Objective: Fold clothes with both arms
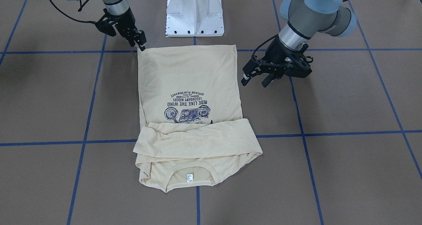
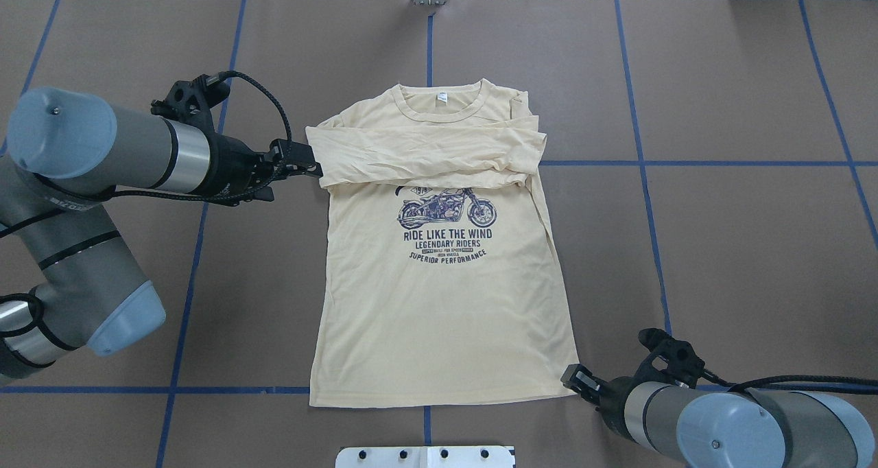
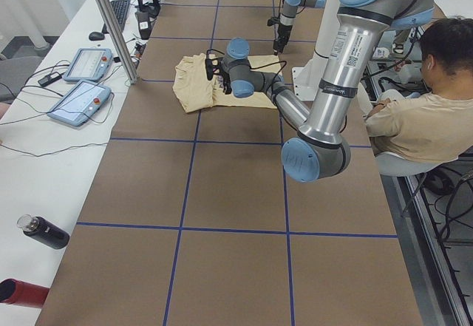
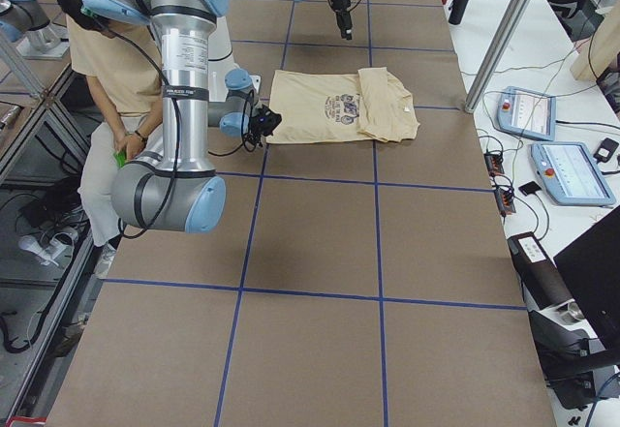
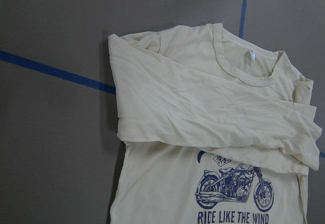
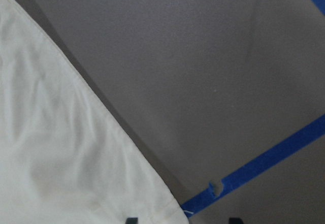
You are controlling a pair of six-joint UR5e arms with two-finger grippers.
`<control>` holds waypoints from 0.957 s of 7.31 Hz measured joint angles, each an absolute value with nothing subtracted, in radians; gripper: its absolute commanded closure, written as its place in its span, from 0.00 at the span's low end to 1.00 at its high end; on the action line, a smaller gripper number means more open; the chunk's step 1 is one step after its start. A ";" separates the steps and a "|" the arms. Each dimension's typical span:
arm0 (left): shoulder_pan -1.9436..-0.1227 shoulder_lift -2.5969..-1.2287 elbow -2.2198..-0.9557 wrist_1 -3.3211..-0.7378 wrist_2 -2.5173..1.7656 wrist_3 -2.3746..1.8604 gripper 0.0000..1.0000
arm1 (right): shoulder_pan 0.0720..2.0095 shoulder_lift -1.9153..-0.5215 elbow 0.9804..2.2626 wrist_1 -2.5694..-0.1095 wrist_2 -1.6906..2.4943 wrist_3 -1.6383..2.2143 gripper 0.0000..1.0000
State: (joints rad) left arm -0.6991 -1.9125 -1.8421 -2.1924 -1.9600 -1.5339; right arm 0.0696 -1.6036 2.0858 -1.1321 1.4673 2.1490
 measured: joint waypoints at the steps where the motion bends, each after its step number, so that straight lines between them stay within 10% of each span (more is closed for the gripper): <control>1: -0.698 -1.911 -1.841 -2.192 -1.958 -1.534 0.01 | 0.069 -1.603 2.085 -1.132 1.466 2.149 0.34; 7: -0.695 -1.909 -1.842 -2.192 -1.956 -1.533 0.01 | 0.069 -1.594 2.079 -1.132 1.459 2.150 1.00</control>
